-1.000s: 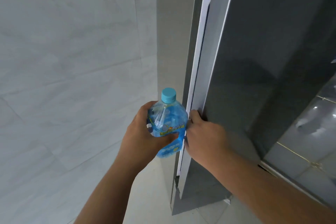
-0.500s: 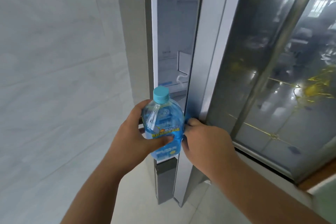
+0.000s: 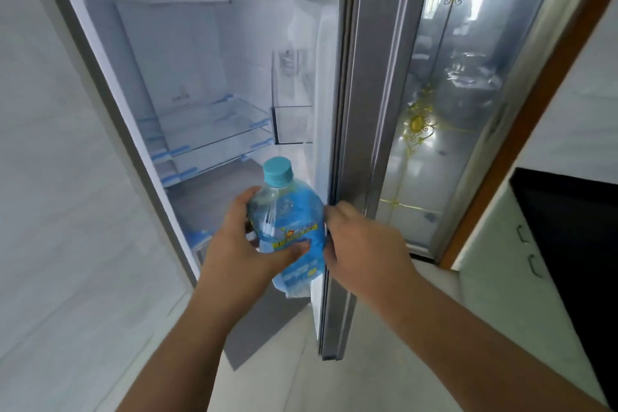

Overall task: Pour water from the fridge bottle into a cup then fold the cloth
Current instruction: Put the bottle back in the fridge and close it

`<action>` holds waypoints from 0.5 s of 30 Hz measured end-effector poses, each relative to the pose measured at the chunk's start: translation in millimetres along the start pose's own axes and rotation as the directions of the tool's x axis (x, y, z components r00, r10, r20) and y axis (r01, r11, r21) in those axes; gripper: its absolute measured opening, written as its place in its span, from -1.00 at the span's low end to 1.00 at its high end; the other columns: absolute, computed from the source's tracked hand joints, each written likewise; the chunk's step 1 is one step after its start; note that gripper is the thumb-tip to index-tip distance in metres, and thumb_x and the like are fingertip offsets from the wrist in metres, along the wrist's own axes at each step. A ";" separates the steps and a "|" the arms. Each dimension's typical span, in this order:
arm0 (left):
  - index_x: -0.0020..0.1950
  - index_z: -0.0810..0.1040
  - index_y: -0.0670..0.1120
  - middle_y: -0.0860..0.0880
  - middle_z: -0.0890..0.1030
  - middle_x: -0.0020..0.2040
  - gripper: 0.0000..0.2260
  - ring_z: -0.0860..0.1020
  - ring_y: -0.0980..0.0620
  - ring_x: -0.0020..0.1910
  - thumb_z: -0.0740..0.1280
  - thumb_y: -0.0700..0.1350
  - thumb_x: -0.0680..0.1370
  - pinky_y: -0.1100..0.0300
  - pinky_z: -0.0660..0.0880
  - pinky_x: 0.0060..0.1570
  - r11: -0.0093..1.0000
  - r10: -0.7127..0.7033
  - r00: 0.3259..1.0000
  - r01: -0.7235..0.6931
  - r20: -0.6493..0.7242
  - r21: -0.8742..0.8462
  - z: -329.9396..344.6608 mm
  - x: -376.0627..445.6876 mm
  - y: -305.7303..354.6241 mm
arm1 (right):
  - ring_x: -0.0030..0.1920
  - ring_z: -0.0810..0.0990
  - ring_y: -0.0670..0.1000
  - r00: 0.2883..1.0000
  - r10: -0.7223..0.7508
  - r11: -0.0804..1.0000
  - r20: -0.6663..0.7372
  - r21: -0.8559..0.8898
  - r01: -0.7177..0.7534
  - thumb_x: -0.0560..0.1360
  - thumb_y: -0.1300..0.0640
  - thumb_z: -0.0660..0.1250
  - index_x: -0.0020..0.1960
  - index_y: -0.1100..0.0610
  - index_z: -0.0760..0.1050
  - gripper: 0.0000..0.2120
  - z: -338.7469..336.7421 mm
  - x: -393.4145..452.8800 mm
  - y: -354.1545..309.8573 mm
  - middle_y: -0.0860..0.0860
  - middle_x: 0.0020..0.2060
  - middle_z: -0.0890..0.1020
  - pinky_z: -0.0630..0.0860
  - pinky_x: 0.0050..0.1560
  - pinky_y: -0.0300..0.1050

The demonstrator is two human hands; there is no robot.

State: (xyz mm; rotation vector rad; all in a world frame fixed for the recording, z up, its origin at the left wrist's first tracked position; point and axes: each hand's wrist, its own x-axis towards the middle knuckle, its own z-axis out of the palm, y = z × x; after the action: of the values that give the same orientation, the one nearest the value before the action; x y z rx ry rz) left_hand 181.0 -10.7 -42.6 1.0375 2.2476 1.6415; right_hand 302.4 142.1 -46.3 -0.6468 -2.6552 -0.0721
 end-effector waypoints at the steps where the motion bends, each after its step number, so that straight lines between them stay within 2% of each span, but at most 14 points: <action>1: 0.43 0.41 0.19 0.26 0.64 0.18 -0.22 0.65 0.28 0.10 0.70 -0.01 0.31 0.19 0.62 0.13 1.000 -0.010 1.000 0.010 -0.012 -0.013 9.2 -1.9 3.3 | -0.25 0.69 0.11 0.999 0.003 1.000 0.038 0.010 -0.004 0.52 0.01 0.37 0.31 -0.03 0.46 -0.64 -4.6 -0.8 7.5 -0.07 0.11 0.54 0.49 -0.33 -0.08; 3: 0.43 0.40 0.17 0.25 0.64 0.17 -0.23 0.65 0.31 0.06 0.69 -0.03 0.32 0.28 0.61 0.06 1.000 -0.016 1.000 0.015 -0.021 -0.012 24.2 -4.7 8.9 | -0.01 0.71 0.13 0.988 0.044 0.998 0.146 0.038 -0.050 0.59 -0.02 0.30 0.55 -0.04 0.27 -0.44 -8.4 0.4 22.9 -0.11 0.45 0.38 0.60 -0.06 -0.01; 5: 0.45 0.38 0.16 0.24 0.62 0.19 -0.21 0.64 0.29 0.05 0.69 -0.01 0.33 0.36 0.57 -0.02 1.000 -0.017 1.000 0.017 -0.011 0.016 34.7 -6.0 13.8 | 0.22 0.65 0.13 0.949 0.110 0.989 0.296 0.066 -0.135 0.60 -0.05 0.30 0.66 -0.04 0.06 -0.28 -5.8 2.9 40.2 -0.12 0.61 0.19 0.59 0.13 0.05; 7: 0.46 0.37 0.17 0.21 0.63 0.22 -0.21 0.64 0.21 0.10 0.69 0.00 0.33 0.21 0.62 0.05 0.999 -0.025 1.000 0.025 -0.001 0.033 41.6 -5.7 15.6 | 0.36 0.57 0.12 0.903 0.155 0.977 0.402 0.074 -0.201 0.60 -0.05 0.30 0.69 -0.03 -0.04 -0.22 1.1 2.7 58.5 -0.12 0.67 0.07 0.56 0.21 0.05; 8: 0.46 0.37 0.17 0.19 0.63 0.22 -0.21 0.65 0.18 0.11 0.69 0.00 0.33 0.12 0.64 0.10 0.999 -0.034 0.999 0.034 0.001 0.037 43.7 -5.1 15.5 | 0.38 0.55 0.12 0.888 0.177 0.972 0.425 0.068 -0.227 0.60 -0.04 0.30 0.69 -0.03 -0.06 -0.21 4.5 2.0 67.5 -0.12 0.67 0.04 0.56 0.20 0.02; 9: 0.45 0.37 0.18 0.19 0.64 0.21 -0.21 0.65 0.17 0.11 0.69 -0.01 0.33 0.07 0.64 0.13 0.998 -0.045 0.999 0.045 0.001 0.038 45.2 -4.0 15.0 | 0.34 0.57 0.12 0.883 0.204 0.965 0.423 0.063 -0.253 0.61 -0.03 0.31 0.69 -0.02 -0.07 -0.20 7.4 2.1 76.3 -0.12 0.67 0.03 0.57 0.13 -0.02; 11: 0.43 0.38 0.21 0.19 0.65 0.19 -0.22 0.65 0.19 0.08 0.70 -0.03 0.33 0.11 0.63 0.09 0.998 -0.064 0.998 0.064 -0.002 0.027 47.1 -1.4 13.3 | 0.23 0.62 0.12 0.880 0.261 0.951 0.397 0.050 -0.305 0.61 0.01 0.31 0.69 -0.01 -0.04 -0.22 13.6 6.0 95.6 -0.10 0.64 0.03 0.54 -0.06 -0.09; 13: 0.41 0.38 0.23 0.19 0.65 0.16 -0.23 0.66 0.21 0.05 0.70 -0.04 0.33 0.17 0.61 0.03 0.997 -0.075 0.997 0.075 -0.005 0.015 49.2 1.4 12.2 | 0.18 0.61 0.16 0.868 0.318 0.938 0.382 0.009 -0.348 0.60 0.01 0.31 0.65 0.02 0.12 -0.31 17.5 15.6 115.4 -0.03 0.60 0.07 0.55 -0.06 -0.04; 15: 0.41 0.38 0.23 0.20 0.65 0.15 -0.23 0.66 0.23 0.04 0.70 -0.03 0.33 0.26 0.58 -0.06 0.997 -0.080 0.997 0.080 0.008 0.012 52.0 4.9 12.4 | 0.15 0.61 0.19 0.840 0.392 0.909 0.375 -0.017 -0.417 0.59 -0.01 0.31 0.51 0.07 0.33 -0.48 20.5 26.6 132.9 0.01 0.54 0.13 0.57 -0.01 0.00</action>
State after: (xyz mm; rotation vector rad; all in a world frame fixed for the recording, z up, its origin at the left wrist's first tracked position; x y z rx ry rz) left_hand 209.4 34.3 -50.0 0.9420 2.2652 1.5907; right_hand 333.2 274.9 -60.5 -1.2998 -2.7841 0.2860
